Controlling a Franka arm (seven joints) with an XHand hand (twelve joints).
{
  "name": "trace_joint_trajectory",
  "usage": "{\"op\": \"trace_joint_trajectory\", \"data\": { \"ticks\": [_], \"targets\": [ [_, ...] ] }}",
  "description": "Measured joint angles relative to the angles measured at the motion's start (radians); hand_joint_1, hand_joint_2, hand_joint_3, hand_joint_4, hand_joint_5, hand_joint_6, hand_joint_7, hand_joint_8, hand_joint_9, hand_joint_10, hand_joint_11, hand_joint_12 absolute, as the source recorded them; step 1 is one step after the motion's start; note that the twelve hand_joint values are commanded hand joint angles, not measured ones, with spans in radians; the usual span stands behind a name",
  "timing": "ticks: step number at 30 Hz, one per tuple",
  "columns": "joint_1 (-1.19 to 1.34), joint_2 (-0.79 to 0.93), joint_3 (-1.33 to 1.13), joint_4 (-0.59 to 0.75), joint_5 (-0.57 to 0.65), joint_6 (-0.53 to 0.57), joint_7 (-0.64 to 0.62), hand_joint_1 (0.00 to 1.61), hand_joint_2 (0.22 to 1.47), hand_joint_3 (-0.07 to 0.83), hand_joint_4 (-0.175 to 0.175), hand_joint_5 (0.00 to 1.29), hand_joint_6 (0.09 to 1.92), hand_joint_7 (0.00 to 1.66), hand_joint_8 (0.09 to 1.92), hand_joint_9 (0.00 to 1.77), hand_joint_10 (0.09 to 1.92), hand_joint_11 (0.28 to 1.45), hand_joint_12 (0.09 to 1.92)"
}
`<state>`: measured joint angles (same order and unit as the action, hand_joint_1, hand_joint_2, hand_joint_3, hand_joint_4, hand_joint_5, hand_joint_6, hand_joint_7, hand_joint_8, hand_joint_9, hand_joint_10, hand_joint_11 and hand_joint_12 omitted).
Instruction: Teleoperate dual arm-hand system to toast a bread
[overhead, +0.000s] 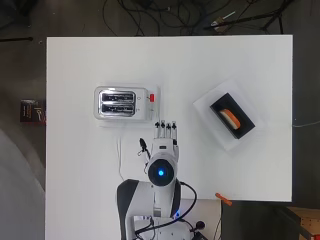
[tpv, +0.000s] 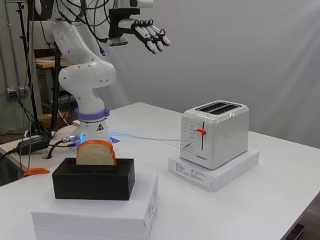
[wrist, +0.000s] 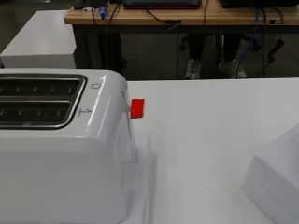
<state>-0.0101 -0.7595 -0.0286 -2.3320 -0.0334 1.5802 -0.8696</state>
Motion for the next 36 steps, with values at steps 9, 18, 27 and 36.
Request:
{"op": "trace_joint_trajectory", "data": {
  "ticks": [9,18,27,36],
  "targets": [
    [-0.07,0.183,-0.547,0.182,-0.178,0.045,0.171,0.17,1.19,-0.002,-0.054,0.32,0.09,0.5,0.09,0.58,0.09,0.47,0.09],
    [-0.074,0.261,-0.597,0.269,-0.228,0.033,0.212,0.17,1.03,-0.02,-0.077,0.31,0.09,0.57,0.09,0.68,0.09,0.49,0.09],
    [-0.057,0.391,-0.466,0.348,-0.29,-0.111,0.081,0.19,0.86,-0.019,-0.058,0.27,0.09,0.44,0.09,0.55,0.09,0.42,0.09],
    [-0.061,0.579,-0.412,0.389,-0.329,-0.212,0.138,0.37,0.89,0.002,0.073,0.3,0.09,0.43,0.09,0.55,0.09,0.44,0.09]
  ]
}}
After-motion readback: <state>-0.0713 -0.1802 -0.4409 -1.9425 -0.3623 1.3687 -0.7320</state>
